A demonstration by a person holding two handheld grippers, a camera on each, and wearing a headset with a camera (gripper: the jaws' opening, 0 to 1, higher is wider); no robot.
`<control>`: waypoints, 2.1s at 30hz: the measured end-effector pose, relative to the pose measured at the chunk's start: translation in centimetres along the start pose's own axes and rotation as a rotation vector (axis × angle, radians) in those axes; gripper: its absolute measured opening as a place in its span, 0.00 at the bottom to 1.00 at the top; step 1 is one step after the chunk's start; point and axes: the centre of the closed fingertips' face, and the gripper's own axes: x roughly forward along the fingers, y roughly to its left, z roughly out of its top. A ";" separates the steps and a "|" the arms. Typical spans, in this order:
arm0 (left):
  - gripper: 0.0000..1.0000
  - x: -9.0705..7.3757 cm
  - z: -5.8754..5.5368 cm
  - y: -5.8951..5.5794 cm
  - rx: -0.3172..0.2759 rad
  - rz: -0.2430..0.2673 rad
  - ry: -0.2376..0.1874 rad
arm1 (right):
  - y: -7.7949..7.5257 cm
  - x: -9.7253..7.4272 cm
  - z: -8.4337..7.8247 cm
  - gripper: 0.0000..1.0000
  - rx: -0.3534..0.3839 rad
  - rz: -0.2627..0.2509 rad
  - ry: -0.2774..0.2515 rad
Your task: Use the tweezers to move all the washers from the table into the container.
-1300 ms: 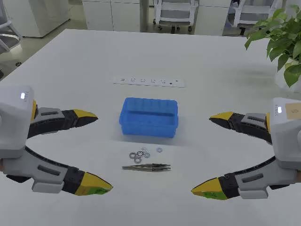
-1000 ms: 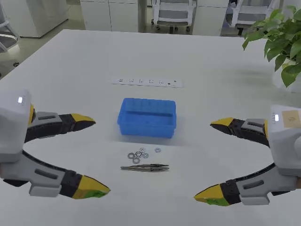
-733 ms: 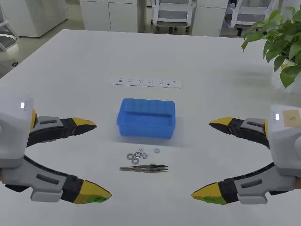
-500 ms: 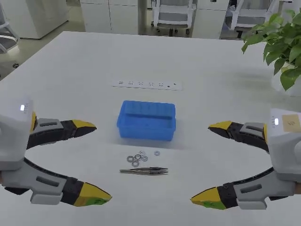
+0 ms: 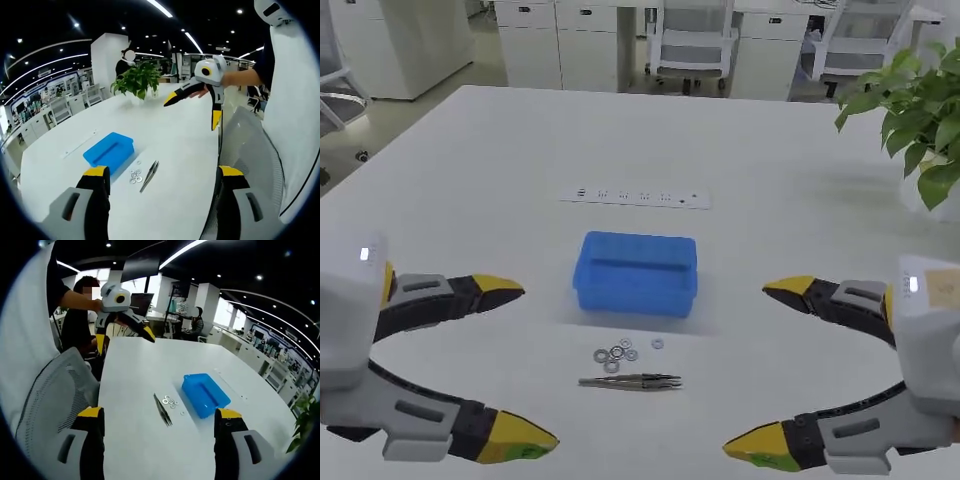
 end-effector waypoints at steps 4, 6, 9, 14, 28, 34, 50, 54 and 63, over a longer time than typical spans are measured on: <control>0.92 0.1 0.1 -0.1 0.000 -0.002 0.001 | 0.2 0.0 -0.1 0.91 -0.004 0.003 0.005; 0.92 0.2 0.1 -0.2 0.001 -0.002 0.001 | 0.3 -0.1 -0.1 0.91 -0.004 0.004 0.004; 0.92 0.3 0.3 -0.3 -0.001 -0.003 -0.005 | 0.4 -0.2 -0.2 0.91 0.003 0.004 0.003; 0.92 0.3 0.3 -0.4 -0.005 -0.001 -0.011 | 0.2 -0.3 -0.2 0.91 0.012 0.002 0.001; 0.92 0.0 -0.2 1.0 -0.026 0.020 -0.017 | -0.5 0.1 0.3 0.91 -0.003 -0.007 0.001; 0.92 0.6 -0.5 1.5 -0.023 0.013 -0.008 | -0.7 0.4 0.1 0.91 0.006 -0.001 0.009; 0.91 1.7 -2.4 4.3 -0.027 0.044 0.013 | -1.8 2.0 -0.6 0.90 0.016 0.005 0.052; 0.89 2.1 -2.9 4.6 -0.005 0.042 0.037 | -1.8 2.7 -1.0 0.87 0.024 0.021 0.062; 0.84 3.7 -3.7 5.8 -0.010 0.042 0.044 | -1.9 5.3 -2.4 0.81 0.054 0.055 0.097</control>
